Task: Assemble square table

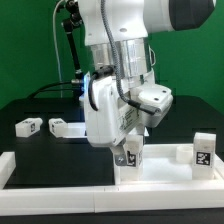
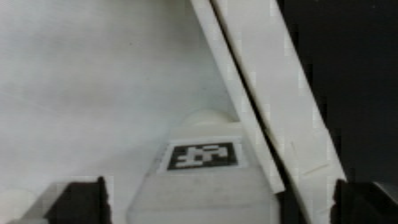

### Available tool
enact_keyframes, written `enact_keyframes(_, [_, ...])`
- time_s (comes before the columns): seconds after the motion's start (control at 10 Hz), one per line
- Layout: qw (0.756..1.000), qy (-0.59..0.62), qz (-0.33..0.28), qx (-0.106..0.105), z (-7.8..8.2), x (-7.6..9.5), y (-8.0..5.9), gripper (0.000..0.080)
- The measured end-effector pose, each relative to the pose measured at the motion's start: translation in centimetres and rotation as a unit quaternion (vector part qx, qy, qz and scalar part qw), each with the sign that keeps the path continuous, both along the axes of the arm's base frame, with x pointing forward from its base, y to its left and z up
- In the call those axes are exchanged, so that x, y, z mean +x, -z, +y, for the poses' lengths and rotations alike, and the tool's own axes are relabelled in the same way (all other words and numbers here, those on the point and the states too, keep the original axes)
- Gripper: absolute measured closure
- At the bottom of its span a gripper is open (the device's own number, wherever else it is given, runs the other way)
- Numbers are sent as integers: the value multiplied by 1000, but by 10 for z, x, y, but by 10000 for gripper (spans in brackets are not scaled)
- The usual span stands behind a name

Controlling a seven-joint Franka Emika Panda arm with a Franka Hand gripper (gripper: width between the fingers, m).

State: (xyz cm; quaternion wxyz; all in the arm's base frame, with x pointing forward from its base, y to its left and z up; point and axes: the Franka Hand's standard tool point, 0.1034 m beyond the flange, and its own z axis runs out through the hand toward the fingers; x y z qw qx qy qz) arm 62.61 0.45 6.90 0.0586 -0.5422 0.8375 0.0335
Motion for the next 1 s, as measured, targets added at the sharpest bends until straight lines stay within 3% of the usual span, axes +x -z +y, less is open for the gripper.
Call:
enact_keyframes(0.3, [1000, -21, -13, 15, 31, -2, -33, 151])
enact_keyframes(0.4, [999, -30, -9, 17, 40, -6, -37, 150])
enact_keyframes(0.5, [999, -41, 2, 18, 46, -9, -36, 150])
enact_keyframes(1.0, [999, -38, 3, 17, 43, -10, -33, 150])
